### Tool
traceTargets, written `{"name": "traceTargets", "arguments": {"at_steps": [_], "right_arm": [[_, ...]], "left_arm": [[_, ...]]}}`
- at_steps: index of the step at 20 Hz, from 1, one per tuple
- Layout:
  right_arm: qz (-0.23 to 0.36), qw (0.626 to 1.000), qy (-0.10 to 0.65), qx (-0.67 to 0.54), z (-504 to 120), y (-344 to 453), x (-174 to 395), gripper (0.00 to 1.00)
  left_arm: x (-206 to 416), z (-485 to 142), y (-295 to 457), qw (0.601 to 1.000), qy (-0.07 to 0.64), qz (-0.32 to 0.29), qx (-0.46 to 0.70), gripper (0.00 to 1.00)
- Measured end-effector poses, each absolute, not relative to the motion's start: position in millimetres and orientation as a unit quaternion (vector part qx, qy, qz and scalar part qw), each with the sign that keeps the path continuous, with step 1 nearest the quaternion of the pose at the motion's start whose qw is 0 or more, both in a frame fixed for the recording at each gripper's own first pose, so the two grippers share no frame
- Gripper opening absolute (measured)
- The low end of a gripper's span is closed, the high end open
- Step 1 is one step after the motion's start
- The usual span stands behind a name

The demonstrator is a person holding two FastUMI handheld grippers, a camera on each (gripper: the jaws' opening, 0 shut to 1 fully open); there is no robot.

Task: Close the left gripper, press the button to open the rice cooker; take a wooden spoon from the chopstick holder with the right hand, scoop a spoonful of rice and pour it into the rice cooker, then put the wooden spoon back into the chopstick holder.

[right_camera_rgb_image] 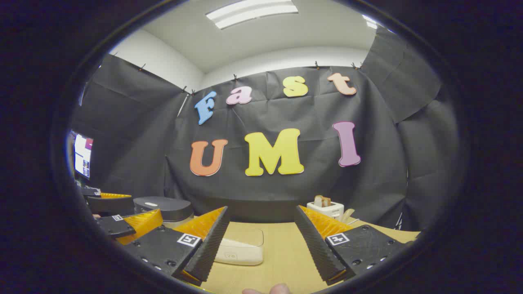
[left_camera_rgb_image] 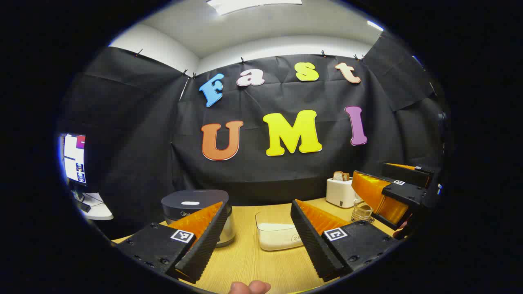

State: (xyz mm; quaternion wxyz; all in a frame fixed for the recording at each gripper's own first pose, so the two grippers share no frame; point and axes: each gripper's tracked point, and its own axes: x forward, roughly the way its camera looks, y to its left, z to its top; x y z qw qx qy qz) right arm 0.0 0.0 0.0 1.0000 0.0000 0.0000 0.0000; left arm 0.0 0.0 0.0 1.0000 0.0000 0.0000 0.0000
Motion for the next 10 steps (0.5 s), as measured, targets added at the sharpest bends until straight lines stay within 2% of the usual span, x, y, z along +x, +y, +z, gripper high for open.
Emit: {"name": "traceTargets", "arguments": {"at_steps": [1, 7, 8, 10], "right_arm": [[0.004, 1.0, 0.006, 0.007, -3.2, 1.8, 0.3, 0.96], [-0.023, 1.0, 0.007, -0.013, -2.7, -11.4, -1.9, 0.96], [-0.025, 0.999, 0.006, -0.027, -4.6, -10.0, -2.8, 0.92], [-0.019, 0.999, 0.004, -0.033, -5.7, -4.8, -7.4, 0.95]], "left_arm": [[0.3, 1.9, 2.0, 1.0, -0.002, 0.005, -0.003, 0.99], [-4.7, 10.9, 0.2, 1.0, -0.012, 0.0, -0.015, 0.99], [-3.9, 11.0, 1.2, 1.0, -0.013, -0.001, -0.014, 0.99], [-2.7, 7.8, 4.0, 1.0, -0.009, 0.002, -0.017, 0.99]]}}
